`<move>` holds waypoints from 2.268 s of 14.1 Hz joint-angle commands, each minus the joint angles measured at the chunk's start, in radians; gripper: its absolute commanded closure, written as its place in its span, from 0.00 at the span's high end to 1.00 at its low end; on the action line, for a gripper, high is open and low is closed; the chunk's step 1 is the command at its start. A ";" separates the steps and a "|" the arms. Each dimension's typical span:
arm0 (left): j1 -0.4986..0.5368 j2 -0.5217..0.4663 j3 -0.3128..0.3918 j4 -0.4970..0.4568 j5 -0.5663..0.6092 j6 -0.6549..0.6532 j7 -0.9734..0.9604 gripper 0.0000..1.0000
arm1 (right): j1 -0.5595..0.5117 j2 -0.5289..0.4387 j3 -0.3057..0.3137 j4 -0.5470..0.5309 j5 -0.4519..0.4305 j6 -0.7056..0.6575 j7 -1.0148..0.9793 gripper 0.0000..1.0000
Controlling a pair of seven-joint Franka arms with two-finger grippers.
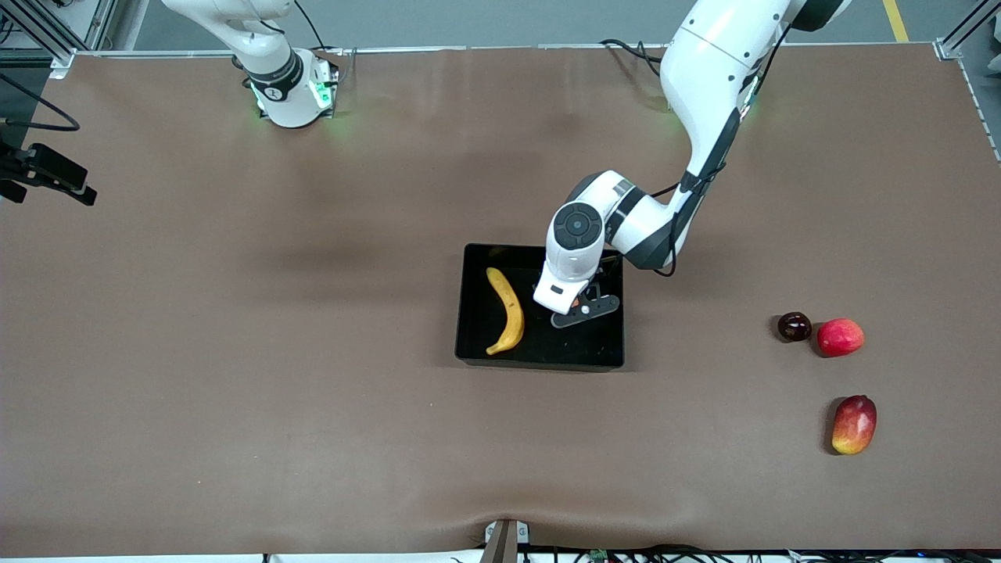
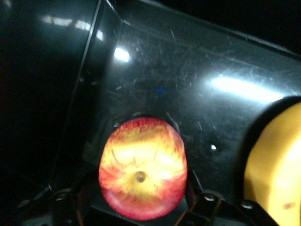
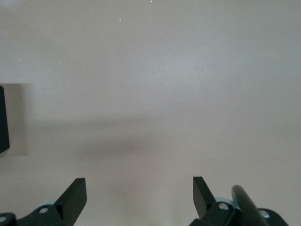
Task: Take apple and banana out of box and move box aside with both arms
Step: 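Lower the left gripper and grasp the small red-yellow apple, then lift the apple and carry it toward the plum and red apple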
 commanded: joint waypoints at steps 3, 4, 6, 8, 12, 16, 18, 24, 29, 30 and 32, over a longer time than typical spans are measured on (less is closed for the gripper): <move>0.015 -0.022 0.013 0.021 0.043 0.013 -0.026 0.00 | -0.020 0.026 0.014 0.024 -0.003 -0.004 -0.008 1.00; 0.012 -0.030 0.015 0.031 0.041 0.003 -0.027 0.00 | -0.020 0.026 0.014 0.024 -0.001 -0.004 -0.008 1.00; 0.016 -0.076 0.016 0.045 0.044 -0.040 -0.021 0.00 | -0.020 0.026 0.014 0.024 -0.003 -0.004 -0.006 1.00; 0.019 -0.109 0.016 0.105 0.045 -0.109 -0.010 0.00 | -0.020 0.026 0.014 0.024 -0.001 -0.002 -0.006 1.00; 0.071 -0.126 0.016 0.220 0.046 -0.227 0.103 0.00 | -0.020 0.026 0.014 0.024 -0.001 -0.002 -0.006 1.00; 0.200 -0.125 0.016 0.211 0.046 -0.275 0.302 0.00 | -0.020 0.026 0.014 0.024 -0.001 -0.002 -0.006 1.00; 0.280 -0.105 0.016 0.211 0.046 -0.273 0.394 0.00 | -0.018 0.026 0.014 0.024 -0.001 -0.002 -0.006 1.00; 0.424 -0.007 0.015 0.209 0.046 -0.223 0.562 0.00 | -0.015 0.026 0.014 0.024 -0.001 -0.002 -0.006 1.00; 0.478 0.029 0.016 0.182 0.046 -0.211 0.560 0.00 | -0.017 0.026 0.014 0.024 -0.001 -0.002 -0.006 1.00; 0.478 0.033 0.016 0.179 0.046 -0.211 0.560 0.00 | -0.014 0.026 0.014 0.023 -0.001 -0.002 -0.006 1.00; 0.495 0.062 0.016 0.179 0.048 -0.166 0.563 0.00 | -0.017 0.026 0.014 0.024 -0.001 -0.002 -0.006 1.00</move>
